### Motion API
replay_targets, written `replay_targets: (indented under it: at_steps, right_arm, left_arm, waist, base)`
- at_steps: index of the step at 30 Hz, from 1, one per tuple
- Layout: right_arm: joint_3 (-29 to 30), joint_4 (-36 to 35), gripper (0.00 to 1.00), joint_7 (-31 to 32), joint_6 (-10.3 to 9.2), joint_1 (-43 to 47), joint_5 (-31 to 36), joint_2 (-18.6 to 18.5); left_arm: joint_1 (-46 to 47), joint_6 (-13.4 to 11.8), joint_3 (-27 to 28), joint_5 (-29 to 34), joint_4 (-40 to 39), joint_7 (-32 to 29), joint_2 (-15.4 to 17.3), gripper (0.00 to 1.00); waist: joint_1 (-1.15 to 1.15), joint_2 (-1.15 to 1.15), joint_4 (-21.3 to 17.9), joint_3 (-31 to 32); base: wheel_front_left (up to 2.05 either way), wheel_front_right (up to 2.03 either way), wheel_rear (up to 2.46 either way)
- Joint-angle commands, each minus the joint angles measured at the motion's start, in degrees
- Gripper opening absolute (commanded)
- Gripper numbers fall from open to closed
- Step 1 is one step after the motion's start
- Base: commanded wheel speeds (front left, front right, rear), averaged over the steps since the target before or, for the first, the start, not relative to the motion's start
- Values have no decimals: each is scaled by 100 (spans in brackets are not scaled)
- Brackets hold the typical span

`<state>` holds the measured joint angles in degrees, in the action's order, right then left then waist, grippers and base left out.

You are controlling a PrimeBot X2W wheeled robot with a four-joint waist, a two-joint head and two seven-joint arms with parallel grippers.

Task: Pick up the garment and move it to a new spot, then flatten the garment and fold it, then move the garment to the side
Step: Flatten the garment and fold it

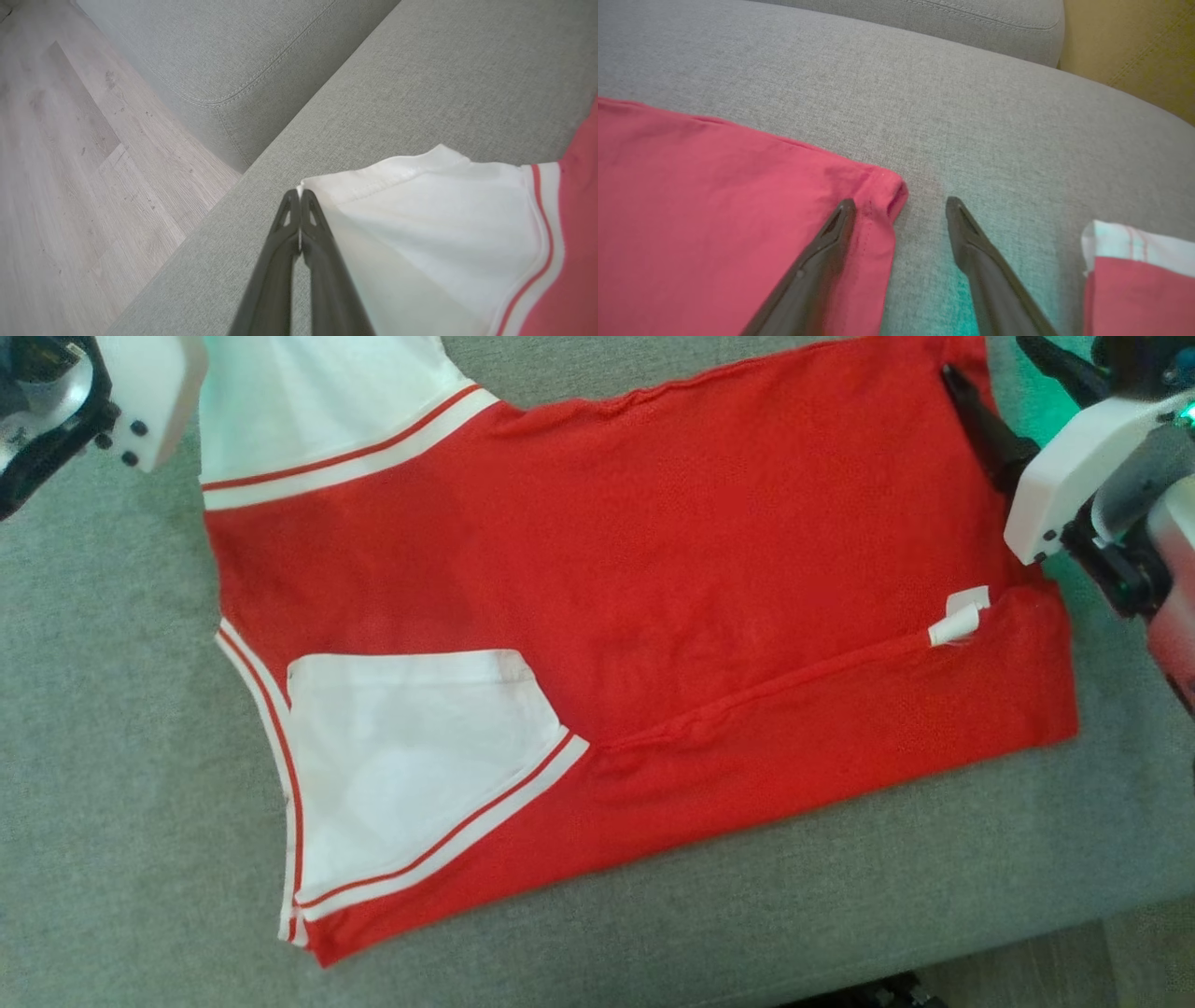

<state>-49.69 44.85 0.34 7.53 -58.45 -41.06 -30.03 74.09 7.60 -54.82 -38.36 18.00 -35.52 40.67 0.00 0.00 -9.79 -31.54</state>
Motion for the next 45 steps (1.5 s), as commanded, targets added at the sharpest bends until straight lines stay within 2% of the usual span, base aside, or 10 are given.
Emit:
replay_targets:
  at_steps: [1, 5, 7, 8, 14, 16, 17, 25, 35, 45]
  right_arm:
    - [-150, 5, 87, -45, -4, -41, -101, -176]
    - [-415, 136, 75, -113, -4, -192, -138, -220]
    - [-559, 217, 64, -146, -4, -272, -203, -234]
    - [-629, 254, 52, -163, -4, -315, -230, -242]
    - [-1015, 448, 27, -295, -4, -555, -340, -268]
    - [-1114, 495, 4, -352, -4, -620, -400, -261]
    - [-1160, 515, 0, -379, -4, -648, -432, -255]
    - [-1531, 549, 0, -462, -4, -802, -799, -248]
    - [-1564, 562, 0, -1164, -4, -1107, -1312, -232]
    - [-1385, 313, 0, -1464, -4, -925, -1805, -545]
  left_arm:
    - [383, -12, 227, -59, -104, 68, 216, 0]
    - [426, -11, 151, -98, -76, 112, 237, 0]
    - [451, -11, 103, -119, -62, 133, 245, 0]
    - [462, -11, 82, -130, -54, 145, 247, 0]
    - [516, -11, -30, -202, 8, 205, 254, 0]
    - [536, -11, -62, -215, 25, 236, 257, 0]
    - [546, -11, -76, -215, 32, 264, 259, 0]
    - [606, -11, -170, -236, 99, 464, 273, 0]
    - [828, -67, -95, 132, 319, 1480, 208, 0]
    - [582, -130, 57, 45, 333, 2344, 212, 0]
  waist:
    - [0, 0, 17, -11]
    - [0, 0, 37, -39]
    - [0, 0, 49, -56]
    - [0, 0, 53, -64]
    - [0, 0, 73, -90]
    - [0, 0, 76, -91]
    - [0, 0, 77, -90]
    - [0, 0, 74, -84]
    - [0, 0, 55, 120]
    - [0, 0, 222, 409]
  base:
    - [0, 0, 0]
    - [0, 0, 0]
    - [0, 0, 0]
    - [0, 0, 0]
    - [0, 0, 0]
    - [0, 0, 0]
    - [0, 0, 0]
    - [0, 0, 0]
    - [0, 0, 0]
    - [0, 0, 0]
